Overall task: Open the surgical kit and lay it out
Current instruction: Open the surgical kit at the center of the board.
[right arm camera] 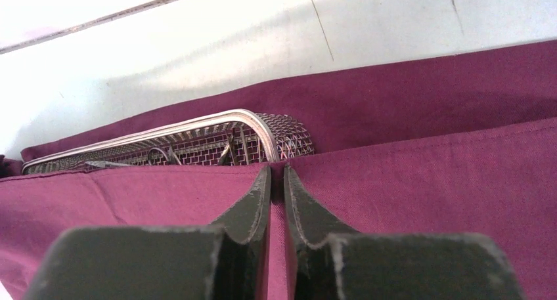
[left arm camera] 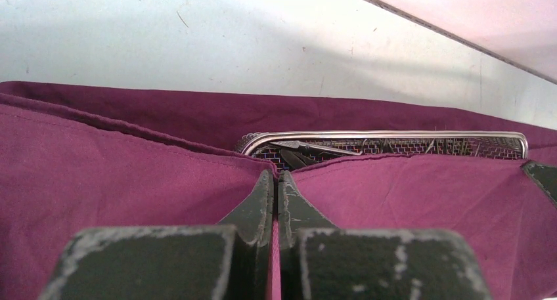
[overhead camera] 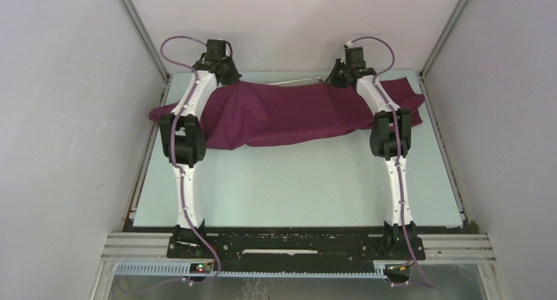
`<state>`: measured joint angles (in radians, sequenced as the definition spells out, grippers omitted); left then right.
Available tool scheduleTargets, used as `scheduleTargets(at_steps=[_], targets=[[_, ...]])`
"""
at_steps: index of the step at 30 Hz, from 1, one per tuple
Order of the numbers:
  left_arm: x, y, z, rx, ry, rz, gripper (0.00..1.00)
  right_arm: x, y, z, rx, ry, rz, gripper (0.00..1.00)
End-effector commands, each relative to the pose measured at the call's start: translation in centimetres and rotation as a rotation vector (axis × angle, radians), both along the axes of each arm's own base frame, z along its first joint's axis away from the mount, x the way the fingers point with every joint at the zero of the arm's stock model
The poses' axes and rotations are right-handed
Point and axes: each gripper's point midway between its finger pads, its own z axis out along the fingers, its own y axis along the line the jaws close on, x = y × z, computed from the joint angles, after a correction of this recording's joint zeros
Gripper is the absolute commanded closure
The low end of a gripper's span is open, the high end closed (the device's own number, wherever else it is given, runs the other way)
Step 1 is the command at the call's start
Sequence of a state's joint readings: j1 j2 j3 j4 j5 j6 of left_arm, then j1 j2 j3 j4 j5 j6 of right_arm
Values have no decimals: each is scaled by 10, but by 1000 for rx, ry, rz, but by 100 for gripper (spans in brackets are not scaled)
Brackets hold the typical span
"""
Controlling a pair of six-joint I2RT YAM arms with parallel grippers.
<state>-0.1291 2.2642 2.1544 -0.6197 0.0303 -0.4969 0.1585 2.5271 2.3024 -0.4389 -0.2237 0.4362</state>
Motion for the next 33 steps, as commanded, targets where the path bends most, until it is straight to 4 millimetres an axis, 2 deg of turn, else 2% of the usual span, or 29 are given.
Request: scheduleTargets(at_steps=[1, 10, 14, 17, 18, 21, 23, 26, 28, 31, 33], targets=[[-3, -6, 48, -8, -104, -26, 100, 6, -1, 54, 29, -101, -16, 88], [-9, -5, 55, -5, -111, -30, 100, 2, -3, 79, 9, -137, -19, 100], [-18, -6, 56, -16, -105, -25, 100, -9, -5, 91, -32, -139, -28, 100], [-30, -7, 58, -29, -101, -15, 100, -24, -5, 98, -77, -133, -41, 100], [-36, -9, 55, -34, -91, -17, 100, -32, -4, 94, -97, -117, -41, 100], [-57, -13, 47, -36, -65, -13, 100, -57, -4, 101, -125, -100, -50, 100], [-71, -16, 52, -36, -73, -7, 100, -74, -6, 103, -139, -93, -64, 100], [-106, -22, 43, -41, -48, -13, 100, -106, -9, 103, -140, -61, -82, 100], [-129, -20, 40, -28, -44, 8, 100, -129, -15, 102, -155, -47, -116, 100], [-170, -24, 34, -54, -40, 17, 100, -172, -17, 92, -166, -12, -134, 100], [-199, -26, 23, -62, -22, 25, 100, -204, -15, 80, -179, 20, -137, 100]])
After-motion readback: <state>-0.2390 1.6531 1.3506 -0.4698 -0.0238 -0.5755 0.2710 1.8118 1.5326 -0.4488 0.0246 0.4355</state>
